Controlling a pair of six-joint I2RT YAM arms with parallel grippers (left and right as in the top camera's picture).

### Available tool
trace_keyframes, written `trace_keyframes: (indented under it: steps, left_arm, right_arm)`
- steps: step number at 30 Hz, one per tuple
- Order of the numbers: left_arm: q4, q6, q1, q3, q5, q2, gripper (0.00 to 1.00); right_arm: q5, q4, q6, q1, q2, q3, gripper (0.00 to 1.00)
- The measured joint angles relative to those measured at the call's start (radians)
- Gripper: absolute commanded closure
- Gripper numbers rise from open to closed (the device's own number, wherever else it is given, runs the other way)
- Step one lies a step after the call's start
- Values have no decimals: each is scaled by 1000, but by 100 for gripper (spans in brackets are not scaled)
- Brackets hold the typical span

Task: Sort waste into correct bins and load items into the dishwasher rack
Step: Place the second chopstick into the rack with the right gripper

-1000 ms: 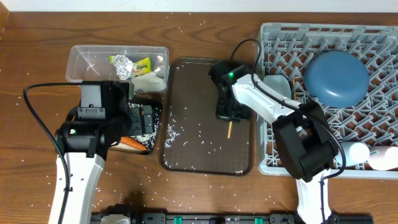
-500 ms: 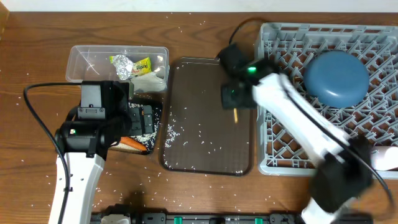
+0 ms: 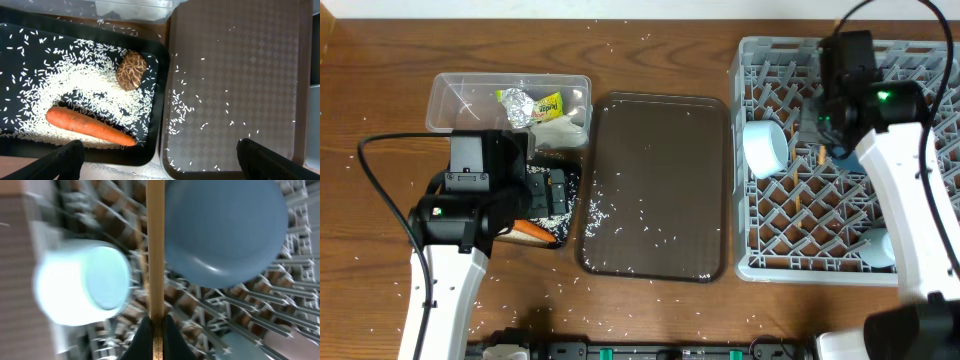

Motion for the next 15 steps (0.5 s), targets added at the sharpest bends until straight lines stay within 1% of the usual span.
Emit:
trace_keyframes:
  steps: [6,7,8,9,10,11,15]
  left_arm:
    - [0,0,0,0,0,0,2]
    - [0,0,0,0,0,0,2]
    - [0,0,0,0,0,0,2]
    - [0,0,0,0,0,0,2]
    - [0,0,0,0,0,0,2]
    - [0,0,0,0,0,0,2]
    - [0,0,0,0,0,0,2]
  right_arm:
    - [-40,10,-66,-72,135,-45,99]
    - [-53,13,-72,-72,153,-48,95]
    - [-64,15,-77,-71,170,-51,85]
    - [-72,17,-81,-70,182,-54,71]
    - [-74,18,-84,-69,188,-54,62]
    - [-71,19,-90,-69,190,-55,59]
    - [-53,7,-87,-69,189,-55,53]
